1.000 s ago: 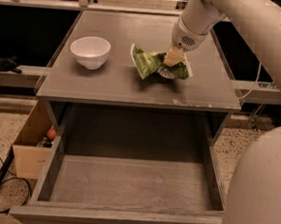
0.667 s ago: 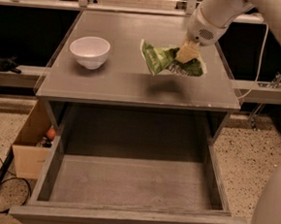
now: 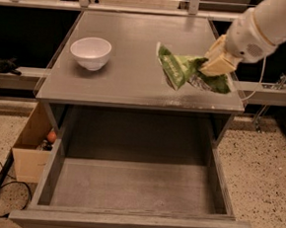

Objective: Place green jalapeno chip bag into top drawer

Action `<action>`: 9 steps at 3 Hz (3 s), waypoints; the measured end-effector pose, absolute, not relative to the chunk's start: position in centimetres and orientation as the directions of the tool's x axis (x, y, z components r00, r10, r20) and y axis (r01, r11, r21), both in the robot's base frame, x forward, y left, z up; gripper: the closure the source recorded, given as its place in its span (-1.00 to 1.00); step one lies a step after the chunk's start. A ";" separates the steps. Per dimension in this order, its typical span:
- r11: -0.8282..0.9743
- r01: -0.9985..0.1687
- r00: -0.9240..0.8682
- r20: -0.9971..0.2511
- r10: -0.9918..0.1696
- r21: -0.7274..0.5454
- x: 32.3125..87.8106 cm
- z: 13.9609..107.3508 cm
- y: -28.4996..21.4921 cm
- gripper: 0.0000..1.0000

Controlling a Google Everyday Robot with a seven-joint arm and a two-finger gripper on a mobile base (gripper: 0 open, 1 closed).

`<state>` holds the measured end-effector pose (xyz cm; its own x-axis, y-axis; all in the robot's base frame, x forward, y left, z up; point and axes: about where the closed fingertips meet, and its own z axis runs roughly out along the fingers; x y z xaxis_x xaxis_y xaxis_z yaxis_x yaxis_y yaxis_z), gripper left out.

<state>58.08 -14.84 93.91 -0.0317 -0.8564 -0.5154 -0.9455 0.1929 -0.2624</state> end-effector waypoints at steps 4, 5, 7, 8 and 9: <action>0.224 -0.960 -0.063 -0.651 -0.756 -0.167 45.4 91.1 -18.6 1.00; 0.268 -0.950 -0.084 -0.696 -0.713 -0.159 42.3 88.8 -16.4 1.00; 0.258 -0.964 -0.143 -0.714 -0.685 -0.054 37.4 79.7 -11.1 1.00; 0.225 -0.974 -0.145 -0.696 -0.704 -0.024 37.7 74.9 -8.3 1.00; 0.192 -0.981 -0.135 -0.676 -0.725 -0.010 38.6 71.2 -6.1 1.00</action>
Offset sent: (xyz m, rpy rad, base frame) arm -0.1740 -0.0657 -0.0331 0.1612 0.1202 0.0421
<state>38.64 -6.13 71.22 -0.1347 -0.7249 -0.6756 -0.9813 0.1921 -0.0105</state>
